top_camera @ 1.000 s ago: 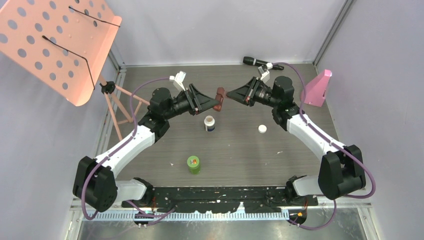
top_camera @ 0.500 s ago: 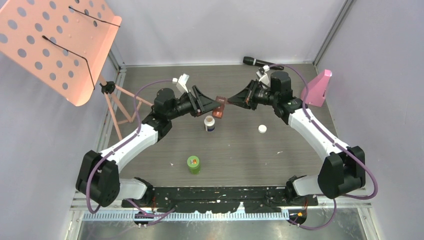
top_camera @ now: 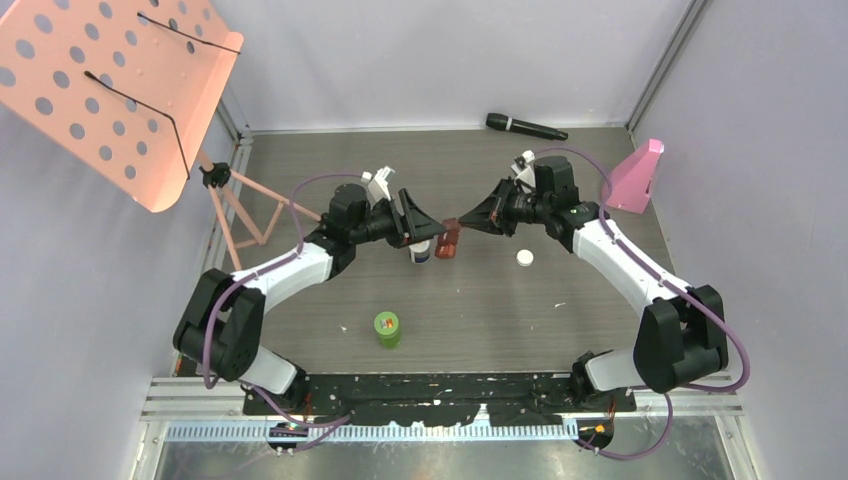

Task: Sort the pills into containers
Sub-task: Place the pill container at the center of the board.

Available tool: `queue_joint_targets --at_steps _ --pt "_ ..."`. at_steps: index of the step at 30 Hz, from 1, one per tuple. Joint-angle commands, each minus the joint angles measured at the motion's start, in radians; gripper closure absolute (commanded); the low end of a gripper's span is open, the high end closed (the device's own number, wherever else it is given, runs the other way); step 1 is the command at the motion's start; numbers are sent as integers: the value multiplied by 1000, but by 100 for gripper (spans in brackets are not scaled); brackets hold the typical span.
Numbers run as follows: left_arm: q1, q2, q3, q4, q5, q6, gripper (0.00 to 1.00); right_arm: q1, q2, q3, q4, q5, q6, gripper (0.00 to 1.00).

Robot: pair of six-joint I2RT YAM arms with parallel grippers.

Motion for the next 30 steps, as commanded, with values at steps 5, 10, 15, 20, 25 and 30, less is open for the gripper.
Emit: queue_joint_targets --at_steps 5,10,15,20,25,30 --pt "-1 -1 -26 55 -1 82 37 4 -2 -80 90 35 -41 95" --pt "-2 -48 -6 -57 -58 166 37 5 44 -146 181 8 -113 94" --pt "-1 -102 5 -171 -114 250 37 7 128 -194 309 -51 -184 95" --pt "0 -149 12 -277 -171 324 37 7 208 -229 384 -108 -272 95" --pt "0 -175 5 -318 -195 351 37 8 279 -246 430 -146 -343 95" --pt "0 -177 -6 -312 -193 346 38 8 342 -269 459 -145 -362 95"
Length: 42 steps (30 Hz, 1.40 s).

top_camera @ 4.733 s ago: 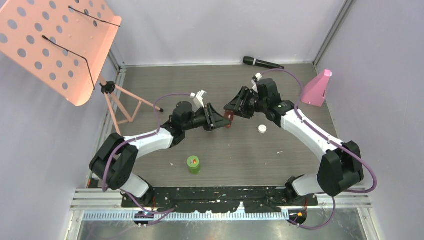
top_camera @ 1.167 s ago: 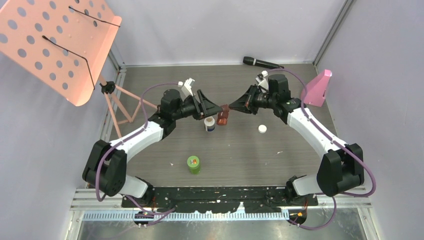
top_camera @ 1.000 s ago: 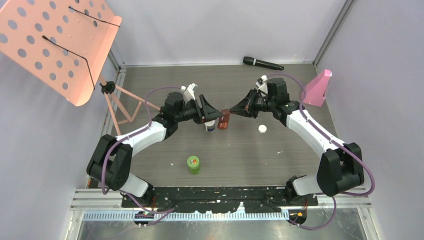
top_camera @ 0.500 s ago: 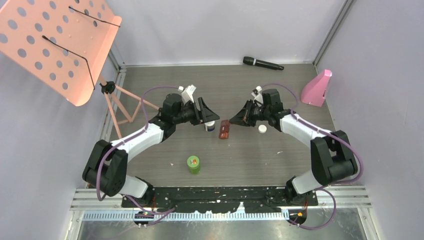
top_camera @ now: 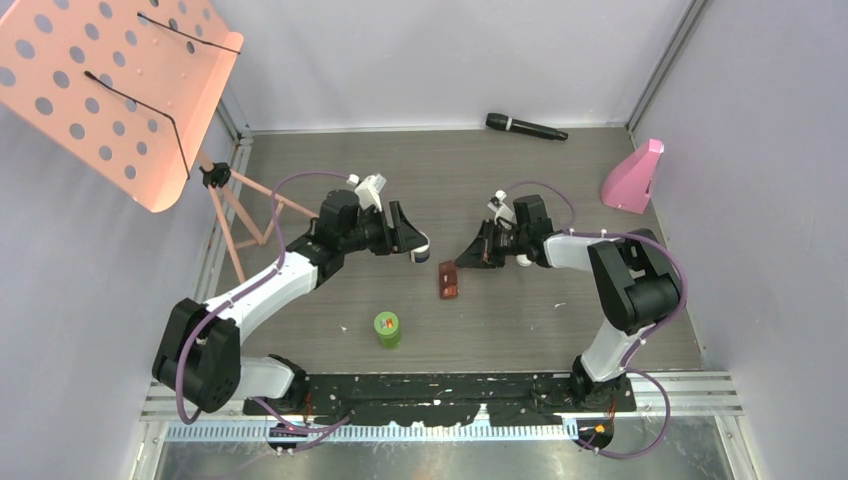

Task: Sort the pills into containers
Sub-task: Place the pill container at the center of the board, then pick up the pill bottle at the center of the board.

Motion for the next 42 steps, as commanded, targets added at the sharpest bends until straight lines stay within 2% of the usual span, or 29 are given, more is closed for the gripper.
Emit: queue_joint_targets --at_steps 1,2,5,6,11,14,16,18,24,27,30,34,42 --pt "0 -24 18 -12 -14 32 38 6 30 -19 69 -27 -69 95" --pt "0 -26 17 -14 -15 32 38 6 32 -19 56 -15 -80 94" --pt "0 -30 14 -18 -24 33 38 6 20 -19 16 28 -110 80" --pt "0 -32 14 -20 -29 34 38 6 14 -19 -8 56 -117 71" --pt "0 -44 12 -33 -54 47 38 6 -21 14 -114 145 -168 46" --pt "0 -53 17 -51 -80 71 38 6 -49 44 -202 180 -192 26" --pt "0 -59 25 -92 -101 91 38 6 -76 61 -243 208 -203 16" --pt "0 -65 32 -123 -124 118 38 6 -110 77 -274 231 -207 11" --pt "0 -129 13 -173 -234 184 38 44 -210 173 -395 368 -275 6" --pt "1 -176 -13 -176 -301 204 37 143 -189 287 -469 511 -357 6" --pt "1 -216 -37 -176 -347 220 37 239 -108 384 -506 654 -405 6" --pt "1 -264 -73 -171 -380 239 37 350 12 501 -515 756 -478 5" --pt "1 -362 -149 -141 -421 258 36 434 197 664 -555 793 -538 5"
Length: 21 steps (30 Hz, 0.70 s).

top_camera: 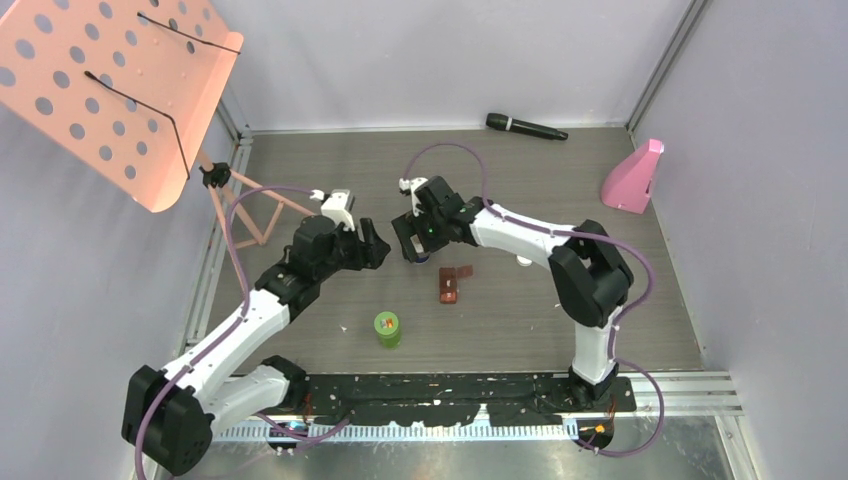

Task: Sort the pills into containers
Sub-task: Pick up the pill bottle at the center of the board.

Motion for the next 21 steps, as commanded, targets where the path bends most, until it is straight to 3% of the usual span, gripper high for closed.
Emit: queue_joint_targets --at_steps 1,3,12,16,21 --pt "1 -58 -23 37 -43 32 35 10 55 86 -42 67 -54 5" --pt "1 -63 -31 38 -42 38 35 16 88 109 -51 103 -55 9" --pt "1 -13 -37 76 52 105 36 16 121 141 -52 90 15 62" --pt "0 49 -23 134 139 172 36 -7 66 113 -52 -22 67 70" --pt "-6 132 -26 269 273 247 36 -79 -30 45 -49 -199 158 72"
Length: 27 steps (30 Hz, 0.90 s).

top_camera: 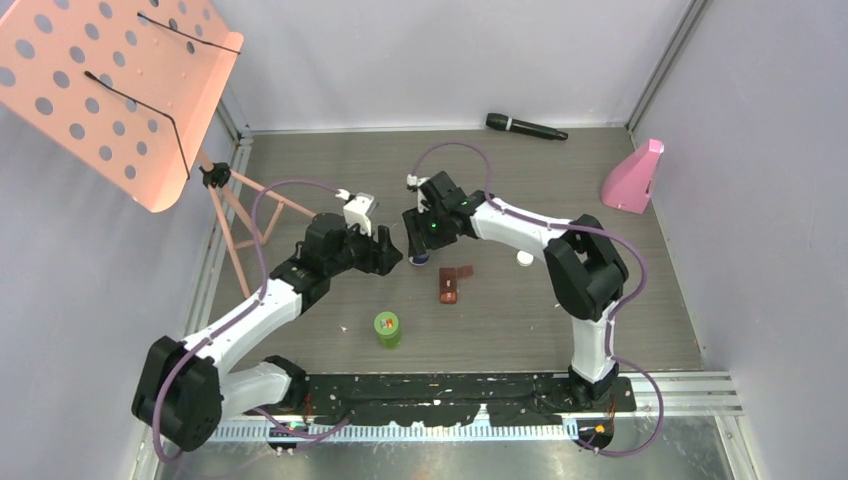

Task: Sort the pills into containers
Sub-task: Pick up the pill bottle at the center of the board.

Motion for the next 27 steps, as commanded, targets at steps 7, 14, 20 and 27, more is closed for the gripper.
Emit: queue_joint_targets --at_steps 7,14,20,27 --pt "-23 178 56 274 289 156 34 -131 -267 -125 38 -403 199 72" --pt "-25 232 51 394 386 231 32 -181 -345 -165 59 -599 196 72" --pt "-25 243 37 485 421 215 31 -190 -374 -172 46 -651 182 72" --pt "-25 285 0 647 467 132 36 -194 -366 -167 57 -678 254 72"
